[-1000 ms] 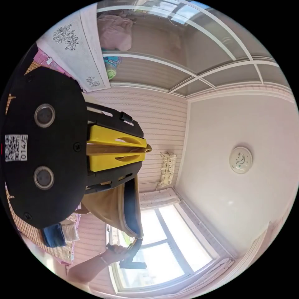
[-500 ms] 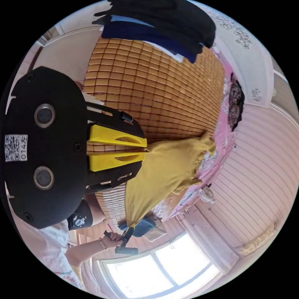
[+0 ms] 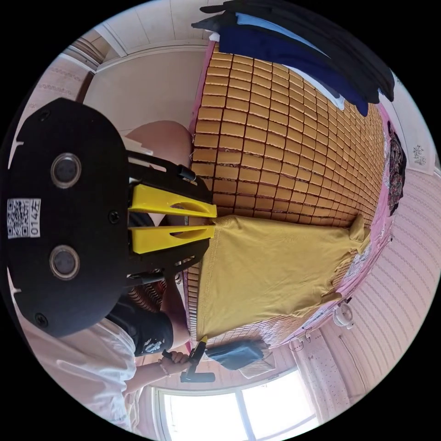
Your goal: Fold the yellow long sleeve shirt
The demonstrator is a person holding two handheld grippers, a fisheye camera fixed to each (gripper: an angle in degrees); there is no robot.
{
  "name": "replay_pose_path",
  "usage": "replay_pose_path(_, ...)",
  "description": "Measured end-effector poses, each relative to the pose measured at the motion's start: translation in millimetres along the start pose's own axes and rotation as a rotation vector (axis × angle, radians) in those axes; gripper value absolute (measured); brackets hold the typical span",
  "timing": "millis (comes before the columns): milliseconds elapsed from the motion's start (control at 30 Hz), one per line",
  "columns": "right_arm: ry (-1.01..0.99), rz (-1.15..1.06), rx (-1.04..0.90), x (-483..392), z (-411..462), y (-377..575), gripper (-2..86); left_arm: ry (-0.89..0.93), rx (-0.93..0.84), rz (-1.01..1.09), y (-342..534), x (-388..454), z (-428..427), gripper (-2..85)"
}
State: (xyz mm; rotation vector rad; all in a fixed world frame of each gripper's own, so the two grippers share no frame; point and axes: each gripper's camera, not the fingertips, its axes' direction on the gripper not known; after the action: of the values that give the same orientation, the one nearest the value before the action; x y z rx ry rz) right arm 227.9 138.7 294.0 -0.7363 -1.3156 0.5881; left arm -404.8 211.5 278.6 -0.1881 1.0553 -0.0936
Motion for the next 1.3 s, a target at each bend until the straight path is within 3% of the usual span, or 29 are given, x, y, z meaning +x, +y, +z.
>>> replay_pose_path(200, 0.094, -0.034, -0.069, 1, 8, -3, 1.6, -0.025, -0.058, 0.011, 7, -26, 12, 1.9)
replay_pose_path(433, 0.057, -0.046, -0.072, -1, -3, 0, 1.9, 0.132, -0.04, -0.081, 16, -75, 19, 2.6)
replay_pose_path(833, 0.097, -0.06, -0.071, -5, -17, 15, 3.0, 0.186, 0.108, -0.083, 35, -126, -2, -1.0)
replay_pose_path(1033, 0.123, -0.101, -0.046, -9, -29, 32, 4.8, 0.262, 0.164, 0.02, 10, -107, 16, -1.0)
replay_pose_path(1300, 0.172, -0.099, 0.054, 1, -71, -8, 6.3, 0.304, 0.082, 0.206, -40, -31, 92, -0.7)
